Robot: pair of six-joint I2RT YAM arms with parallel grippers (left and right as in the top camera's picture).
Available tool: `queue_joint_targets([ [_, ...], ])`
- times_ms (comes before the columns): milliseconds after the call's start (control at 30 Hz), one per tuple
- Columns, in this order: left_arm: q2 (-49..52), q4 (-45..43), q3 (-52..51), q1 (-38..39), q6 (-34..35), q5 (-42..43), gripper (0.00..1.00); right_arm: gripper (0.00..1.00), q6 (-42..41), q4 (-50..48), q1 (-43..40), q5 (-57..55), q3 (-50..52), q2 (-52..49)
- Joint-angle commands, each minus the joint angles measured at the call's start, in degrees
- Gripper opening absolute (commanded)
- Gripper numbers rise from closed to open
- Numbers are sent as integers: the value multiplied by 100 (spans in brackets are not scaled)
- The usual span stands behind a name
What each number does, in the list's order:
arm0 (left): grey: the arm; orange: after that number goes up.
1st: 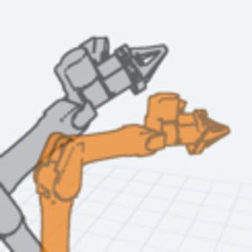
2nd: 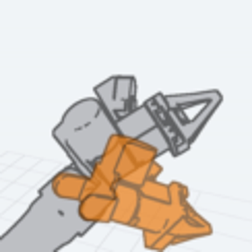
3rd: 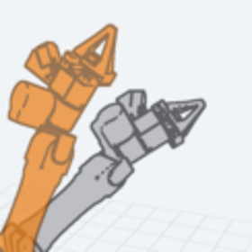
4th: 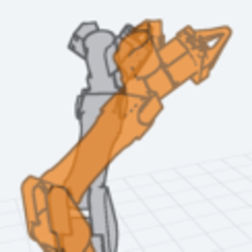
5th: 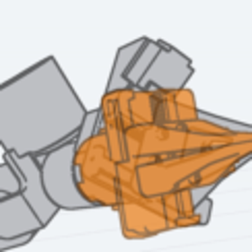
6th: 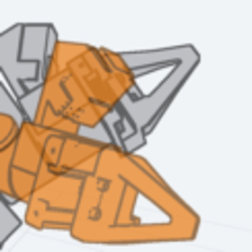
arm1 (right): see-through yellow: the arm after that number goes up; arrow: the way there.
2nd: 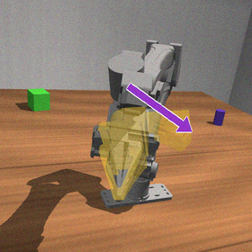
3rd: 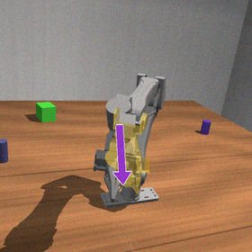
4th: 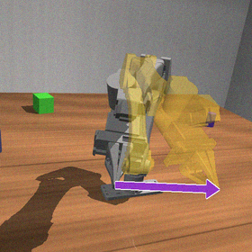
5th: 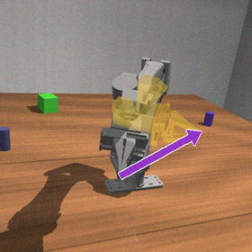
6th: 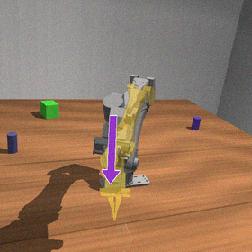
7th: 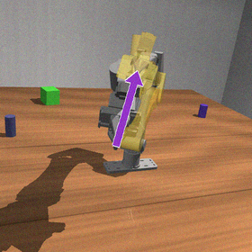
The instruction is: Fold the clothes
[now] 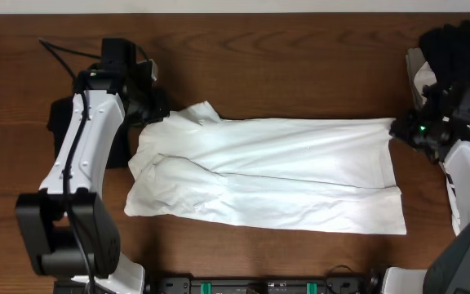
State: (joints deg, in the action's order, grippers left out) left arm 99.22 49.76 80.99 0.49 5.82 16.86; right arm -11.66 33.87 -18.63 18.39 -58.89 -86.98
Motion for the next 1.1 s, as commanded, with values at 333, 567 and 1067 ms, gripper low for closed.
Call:
queue_joint_targets([
  [333, -461, 1456, -13, 7, 9, -551, 6, 1, 341, 1381, -358, -315, -79, 308],
  [567, -461, 2057, -13, 4, 313, -1333, 6, 1, 334, 1945, -358, -1327, -79, 308],
  [1067, -461, 2911, -15, 7, 463, -1318, 6, 1, 337, 2649, -358, -2004, -44, 308],
])
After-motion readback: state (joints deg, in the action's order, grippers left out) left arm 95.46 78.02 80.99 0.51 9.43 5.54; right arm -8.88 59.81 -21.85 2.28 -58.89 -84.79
